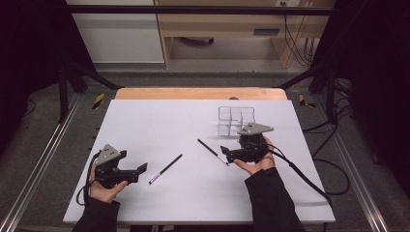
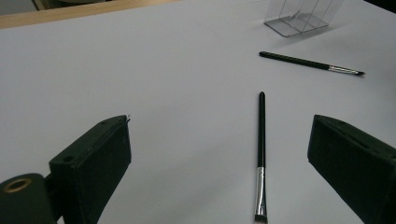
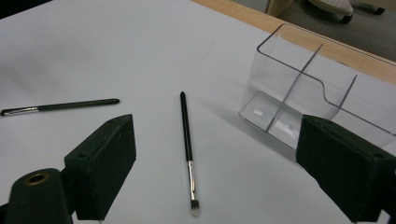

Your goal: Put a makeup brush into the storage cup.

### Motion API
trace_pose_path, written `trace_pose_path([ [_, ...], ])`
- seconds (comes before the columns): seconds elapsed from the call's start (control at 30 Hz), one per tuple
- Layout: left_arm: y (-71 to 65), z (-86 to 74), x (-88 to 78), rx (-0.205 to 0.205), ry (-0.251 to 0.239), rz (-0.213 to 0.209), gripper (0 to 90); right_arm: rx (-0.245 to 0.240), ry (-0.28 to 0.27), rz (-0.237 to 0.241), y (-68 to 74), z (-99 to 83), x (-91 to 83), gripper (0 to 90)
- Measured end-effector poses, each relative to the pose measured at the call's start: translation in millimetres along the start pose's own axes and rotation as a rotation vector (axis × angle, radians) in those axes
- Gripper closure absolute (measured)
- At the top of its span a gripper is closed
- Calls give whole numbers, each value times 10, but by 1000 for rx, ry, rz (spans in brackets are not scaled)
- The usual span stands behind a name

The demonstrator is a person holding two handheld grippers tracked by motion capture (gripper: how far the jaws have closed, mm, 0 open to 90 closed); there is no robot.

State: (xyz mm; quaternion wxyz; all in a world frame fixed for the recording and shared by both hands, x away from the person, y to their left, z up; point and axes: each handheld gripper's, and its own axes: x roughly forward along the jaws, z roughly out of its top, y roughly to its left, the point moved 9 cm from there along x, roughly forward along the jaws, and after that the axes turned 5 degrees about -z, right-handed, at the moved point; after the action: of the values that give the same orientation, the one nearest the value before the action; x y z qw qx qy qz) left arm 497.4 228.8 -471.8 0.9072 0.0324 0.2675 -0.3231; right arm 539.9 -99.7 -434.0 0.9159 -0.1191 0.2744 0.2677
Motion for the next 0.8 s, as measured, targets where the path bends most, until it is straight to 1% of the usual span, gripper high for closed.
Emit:
trace_pose_path([
  [0.17, 2, -1, -1, 1, 1, 0, 53, -20, 27, 8, 53, 34, 70, 151],
  [0.27, 4, -5, 2, 4, 5, 3, 54, -36, 51, 15, 90, 40, 123, 161],
  [0.43, 1, -6, 2, 5, 6, 2, 54, -62, 110, 22, 141, 16, 248, 176],
  [0.6, 4, -7, 2, 5, 5, 1, 54, -81, 157, 23, 155, -28, 368, 182],
  [0.8, 10, -14, 6, 5, 10, 3, 54, -85, 201, 27, 157, -84, 484, 170],
])
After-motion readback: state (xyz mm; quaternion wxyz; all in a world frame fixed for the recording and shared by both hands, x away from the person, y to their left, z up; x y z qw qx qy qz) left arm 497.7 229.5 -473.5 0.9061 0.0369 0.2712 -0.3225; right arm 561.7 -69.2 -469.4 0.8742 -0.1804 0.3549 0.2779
